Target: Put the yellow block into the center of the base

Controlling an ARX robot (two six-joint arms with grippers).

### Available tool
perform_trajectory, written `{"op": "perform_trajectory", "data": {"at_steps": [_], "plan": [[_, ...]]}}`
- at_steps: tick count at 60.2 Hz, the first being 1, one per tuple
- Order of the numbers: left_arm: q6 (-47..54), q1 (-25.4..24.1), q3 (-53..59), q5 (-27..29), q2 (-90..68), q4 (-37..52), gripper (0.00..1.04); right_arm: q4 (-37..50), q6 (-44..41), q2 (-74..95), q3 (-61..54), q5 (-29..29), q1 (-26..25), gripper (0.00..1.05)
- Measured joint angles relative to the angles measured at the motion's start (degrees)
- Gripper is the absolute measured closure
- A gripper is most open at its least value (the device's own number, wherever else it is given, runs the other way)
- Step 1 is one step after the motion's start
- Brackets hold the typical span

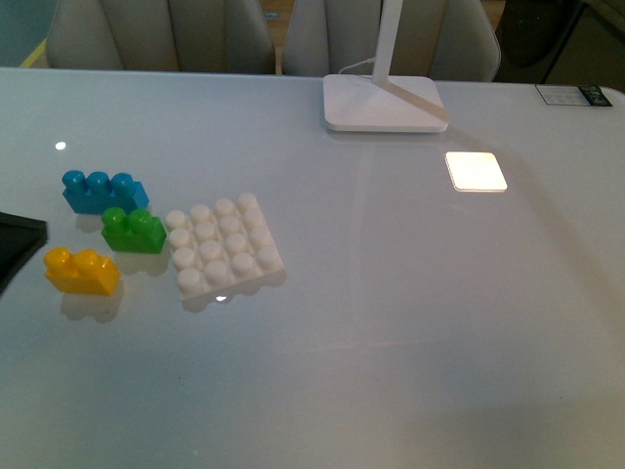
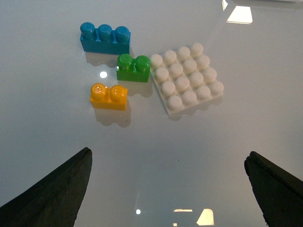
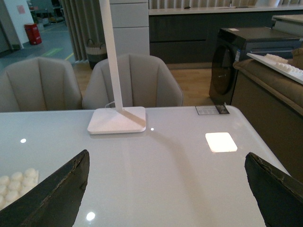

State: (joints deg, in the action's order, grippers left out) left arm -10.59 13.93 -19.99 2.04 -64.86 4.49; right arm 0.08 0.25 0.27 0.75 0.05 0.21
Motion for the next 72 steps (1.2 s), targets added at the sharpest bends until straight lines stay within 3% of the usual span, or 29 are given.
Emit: {"op": "perform_trajectory", "data": {"at_steps": [14, 22, 51, 72], "plan": [[4.5, 4.4, -2.0, 2.9, -15.5, 13.2, 0.07, 0.0, 0.0, 0.0, 0.0, 0.0, 0.0, 0.09], [6.2, 4.6, -5.1, 4.6, -24.1, 17.2, 0.07, 0.0, 0.0, 0.0, 0.0, 0.0, 0.0, 0.09], [9.5, -5.3, -16.0, 5.6, -44.1, 19.8, 0.07, 0.0, 0.0, 0.0, 0.0, 0.0, 0.0, 0.09], [9.6, -7.4, -23.1, 4.8, -52.8, 17.7, 0.07, 0.0, 0.0, 0.0, 0.0, 0.0, 0.0, 0.09]]}}
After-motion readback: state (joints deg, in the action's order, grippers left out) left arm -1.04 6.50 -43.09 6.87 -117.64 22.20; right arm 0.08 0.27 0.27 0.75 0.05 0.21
